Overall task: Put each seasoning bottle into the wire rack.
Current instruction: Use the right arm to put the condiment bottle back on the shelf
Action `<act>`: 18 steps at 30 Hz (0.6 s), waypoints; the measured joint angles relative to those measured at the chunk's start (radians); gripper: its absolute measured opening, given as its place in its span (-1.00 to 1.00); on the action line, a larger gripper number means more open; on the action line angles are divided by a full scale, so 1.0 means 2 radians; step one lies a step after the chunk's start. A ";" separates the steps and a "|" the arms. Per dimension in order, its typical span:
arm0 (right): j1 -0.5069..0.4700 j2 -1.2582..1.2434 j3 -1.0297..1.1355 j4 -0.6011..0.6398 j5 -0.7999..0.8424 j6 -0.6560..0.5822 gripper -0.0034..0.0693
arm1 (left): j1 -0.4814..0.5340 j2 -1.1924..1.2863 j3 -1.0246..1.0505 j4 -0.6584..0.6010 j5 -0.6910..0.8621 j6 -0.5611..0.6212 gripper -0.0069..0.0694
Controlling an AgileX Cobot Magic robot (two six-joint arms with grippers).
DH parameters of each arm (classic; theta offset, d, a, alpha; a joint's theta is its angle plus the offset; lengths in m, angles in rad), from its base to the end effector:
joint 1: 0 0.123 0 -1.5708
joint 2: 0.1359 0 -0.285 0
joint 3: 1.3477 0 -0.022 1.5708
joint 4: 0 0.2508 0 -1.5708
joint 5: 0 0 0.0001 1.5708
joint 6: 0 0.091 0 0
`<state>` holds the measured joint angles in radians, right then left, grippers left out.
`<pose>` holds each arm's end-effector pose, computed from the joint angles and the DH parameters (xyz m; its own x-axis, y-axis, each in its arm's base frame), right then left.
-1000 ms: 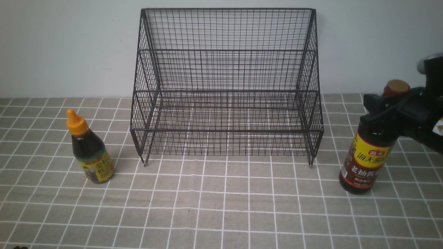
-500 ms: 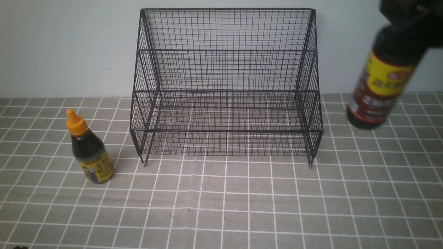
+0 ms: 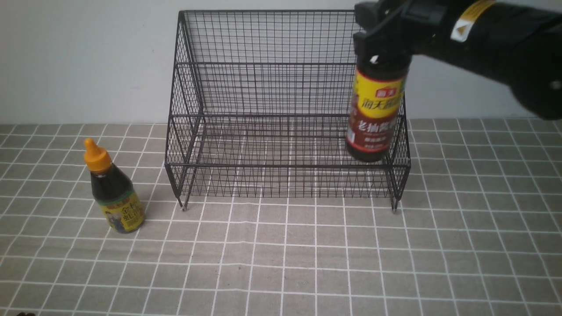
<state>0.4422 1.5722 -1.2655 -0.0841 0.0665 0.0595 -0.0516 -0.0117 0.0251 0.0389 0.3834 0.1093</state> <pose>0.3399 0.1604 0.3464 -0.2444 -0.1427 -0.9591 -0.4292 0.9029 -0.0250 0.0523 -0.0014 0.1709 -0.2954 0.1603 -0.9418 0.0814 0.9865 0.1424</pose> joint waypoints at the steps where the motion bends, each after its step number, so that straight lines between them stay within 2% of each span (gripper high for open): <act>1: 0.000 0.003 0.000 0.000 0.000 0.003 -0.18 | 0.000 0.000 0.000 0.000 0.000 0.000 -0.84; 14: 0.000 0.055 -0.007 -0.001 0.054 0.016 -0.16 | 0.000 0.000 0.000 0.000 0.000 0.000 -0.84; 18: 0.000 0.048 -0.010 0.000 0.070 0.016 0.21 | 0.000 0.000 0.000 0.000 0.000 0.000 -0.84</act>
<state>0.4422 1.6678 -1.2847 -0.0851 0.2063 0.0923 -0.0516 -0.0117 0.0251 0.0389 0.3834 0.1093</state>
